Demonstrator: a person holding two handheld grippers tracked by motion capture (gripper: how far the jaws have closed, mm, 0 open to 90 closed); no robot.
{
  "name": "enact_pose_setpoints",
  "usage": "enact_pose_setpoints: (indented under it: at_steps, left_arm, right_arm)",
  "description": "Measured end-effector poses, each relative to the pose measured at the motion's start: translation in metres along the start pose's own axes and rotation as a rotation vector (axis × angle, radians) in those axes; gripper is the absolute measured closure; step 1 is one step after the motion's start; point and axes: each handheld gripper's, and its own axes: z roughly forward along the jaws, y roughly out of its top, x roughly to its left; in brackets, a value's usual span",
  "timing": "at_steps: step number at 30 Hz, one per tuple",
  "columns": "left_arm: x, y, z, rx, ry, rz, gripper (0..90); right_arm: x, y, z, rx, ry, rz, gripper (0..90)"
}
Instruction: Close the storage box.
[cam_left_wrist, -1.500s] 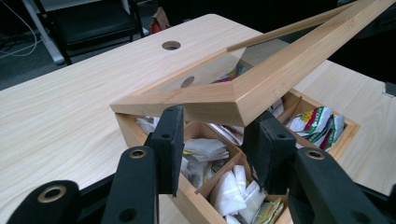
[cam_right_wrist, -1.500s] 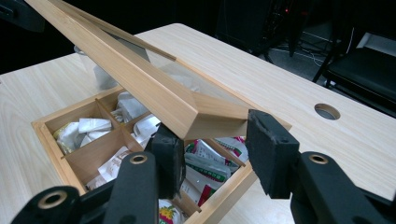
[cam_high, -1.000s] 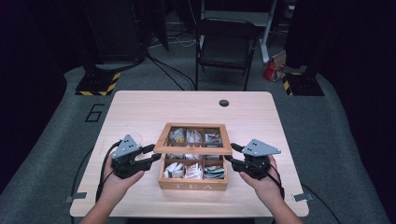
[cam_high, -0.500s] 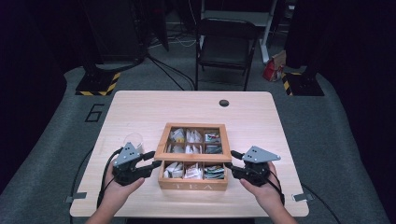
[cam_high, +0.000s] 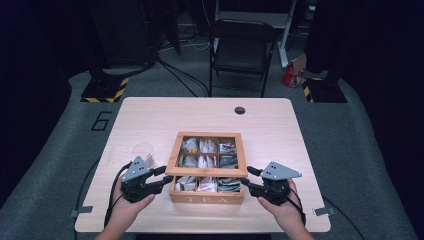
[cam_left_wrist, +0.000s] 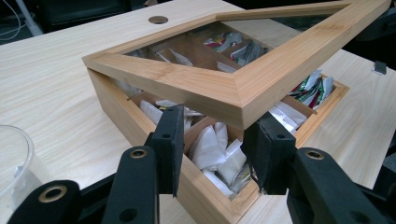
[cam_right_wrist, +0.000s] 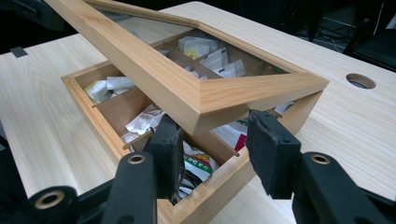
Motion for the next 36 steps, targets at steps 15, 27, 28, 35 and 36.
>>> enact_pose_setpoints:
  at_steps: [15, 27, 28, 35, 36]
  left_arm:
    - [-0.003, -0.015, 0.001, 0.041, -0.002, 0.017, 57.9]
    - [-0.007, -0.028, 0.004, 0.088, -0.014, 0.023, 57.8]
    - [-0.008, -0.029, 0.005, 0.092, -0.018, 0.024, 57.8]
    - [-0.011, -0.035, 0.006, 0.133, -0.028, 0.026, 57.7]
    - [-0.011, -0.035, 0.005, 0.134, -0.032, 0.029, 57.5]
  right_arm:
    - [0.004, -0.015, 0.004, 0.044, 0.018, 0.011, 55.1]
    - [0.008, -0.027, 0.009, 0.089, 0.039, 0.016, 54.7]
    - [0.009, -0.028, 0.009, 0.095, 0.039, 0.016, 54.8]
    - [0.011, -0.034, 0.008, 0.129, 0.060, 0.014, 54.6]
    - [0.011, -0.034, 0.007, 0.133, 0.059, 0.013, 54.7]
